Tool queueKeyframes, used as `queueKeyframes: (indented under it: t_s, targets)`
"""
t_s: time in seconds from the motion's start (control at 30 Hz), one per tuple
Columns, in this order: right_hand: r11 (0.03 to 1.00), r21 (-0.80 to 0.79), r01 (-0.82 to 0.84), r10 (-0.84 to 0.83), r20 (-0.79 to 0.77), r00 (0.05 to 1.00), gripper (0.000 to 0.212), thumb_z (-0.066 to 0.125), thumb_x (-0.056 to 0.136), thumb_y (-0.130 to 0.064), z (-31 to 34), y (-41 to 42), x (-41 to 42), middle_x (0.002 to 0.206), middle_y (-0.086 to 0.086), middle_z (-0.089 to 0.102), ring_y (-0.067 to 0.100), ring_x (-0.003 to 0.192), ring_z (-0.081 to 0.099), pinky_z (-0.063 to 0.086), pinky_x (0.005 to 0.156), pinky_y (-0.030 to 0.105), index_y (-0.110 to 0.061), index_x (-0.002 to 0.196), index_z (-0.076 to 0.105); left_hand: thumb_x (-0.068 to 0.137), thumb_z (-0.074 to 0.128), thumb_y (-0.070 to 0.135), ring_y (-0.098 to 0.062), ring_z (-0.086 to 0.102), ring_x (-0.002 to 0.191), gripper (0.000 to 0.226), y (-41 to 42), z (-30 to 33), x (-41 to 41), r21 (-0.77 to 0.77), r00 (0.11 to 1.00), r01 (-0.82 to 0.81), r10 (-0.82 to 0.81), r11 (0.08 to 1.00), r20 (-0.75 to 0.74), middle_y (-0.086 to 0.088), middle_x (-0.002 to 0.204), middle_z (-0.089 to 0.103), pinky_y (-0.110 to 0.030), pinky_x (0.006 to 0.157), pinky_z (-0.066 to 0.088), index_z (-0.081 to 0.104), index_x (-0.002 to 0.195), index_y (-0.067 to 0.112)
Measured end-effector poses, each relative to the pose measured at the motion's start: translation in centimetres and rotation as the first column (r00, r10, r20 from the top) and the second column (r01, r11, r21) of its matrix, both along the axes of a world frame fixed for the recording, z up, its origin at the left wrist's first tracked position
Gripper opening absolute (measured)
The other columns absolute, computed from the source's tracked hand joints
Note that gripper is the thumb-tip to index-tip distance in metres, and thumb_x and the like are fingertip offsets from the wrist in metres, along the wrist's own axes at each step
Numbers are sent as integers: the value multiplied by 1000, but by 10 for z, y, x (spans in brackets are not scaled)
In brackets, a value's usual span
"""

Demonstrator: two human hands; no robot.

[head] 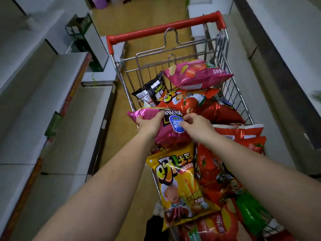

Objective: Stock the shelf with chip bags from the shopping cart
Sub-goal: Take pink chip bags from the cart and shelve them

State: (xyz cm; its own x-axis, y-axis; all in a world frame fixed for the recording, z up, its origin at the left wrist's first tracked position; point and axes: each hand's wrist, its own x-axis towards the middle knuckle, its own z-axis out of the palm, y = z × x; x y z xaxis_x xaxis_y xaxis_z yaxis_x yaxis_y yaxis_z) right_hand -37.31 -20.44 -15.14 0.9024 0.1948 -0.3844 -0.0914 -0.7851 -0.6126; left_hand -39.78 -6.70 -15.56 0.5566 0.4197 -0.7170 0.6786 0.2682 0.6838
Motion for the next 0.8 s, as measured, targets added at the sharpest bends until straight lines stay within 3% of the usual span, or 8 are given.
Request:
queueKeyframes:
  t_s: [0.17, 0.33, 0.47, 0.57, 0.67, 0.8]
  targets:
    - [999, -47, 11, -12, -21, 1000, 40, 45, 94, -37, -9, 9, 7, 128, 7, 56, 28, 113, 54, 46, 90, 37, -17, 129, 49, 74, 77, 45, -42, 62, 102, 105, 5, -6, 13, -16, 998, 56, -57, 998, -35, -20, 135, 44, -53, 87, 53, 3, 148, 32]
    - [991, -122, -56, 54, -17, 998, 38, 47, 94, -33, -7, 15, 12, 120, 9, 59, 29, 109, 54, 39, 77, 31, -14, 126, 49, 82, 74, 28, -39, 64, 99, 99, 16, -2, 15, 24, 990, 139, -138, 990, -27, -19, 137, 43, -44, 76, 57, 2, 150, 27]
    - [965, -198, -172, 172, -22, 985, 32, 47, 94, -30, 7, 18, 19, 117, 13, 62, 31, 110, 55, 43, 81, 33, -10, 118, 57, 76, 78, 24, -41, 62, 104, 105, 30, 9, 14, 111, 974, 225, -224, 968, -20, -17, 138, 43, -51, 89, 53, 4, 150, 29]
    - [956, -181, -229, 237, 22, 971, 28, 50, 93, -26, 21, 21, 21, 109, 13, 66, 30, 100, 60, 46, 81, 34, -10, 112, 61, 74, 80, 21, -35, 62, 103, 104, 42, 30, 12, 189, 934, 354, -356, 916, -24, -14, 134, 46, -48, 87, 54, 8, 150, 25]
    - [951, -104, -292, 302, 101, 948, 38, 56, 89, -23, 40, 24, 26, 115, 9, 62, 25, 92, 59, 49, 82, 34, -15, 126, 52, 70, 82, 22, -24, 60, 97, 104, 56, 54, 11, 305, 827, 547, -560, 780, -53, -10, 132, 51, -32, 73, 50, 13, 149, 19]
    - [906, -55, -420, 418, 286, 862, 78, 72, 78, -23, 71, 24, 32, 141, 4, 41, 21, 126, 43, 38, 96, 29, -24, 143, 31, 63, 86, 30, -23, 54, 113, 115, 71, 95, 12, 501, 598, 754, -760, 426, -254, -8, 141, 47, -34, 95, 44, 12, 150, 17]
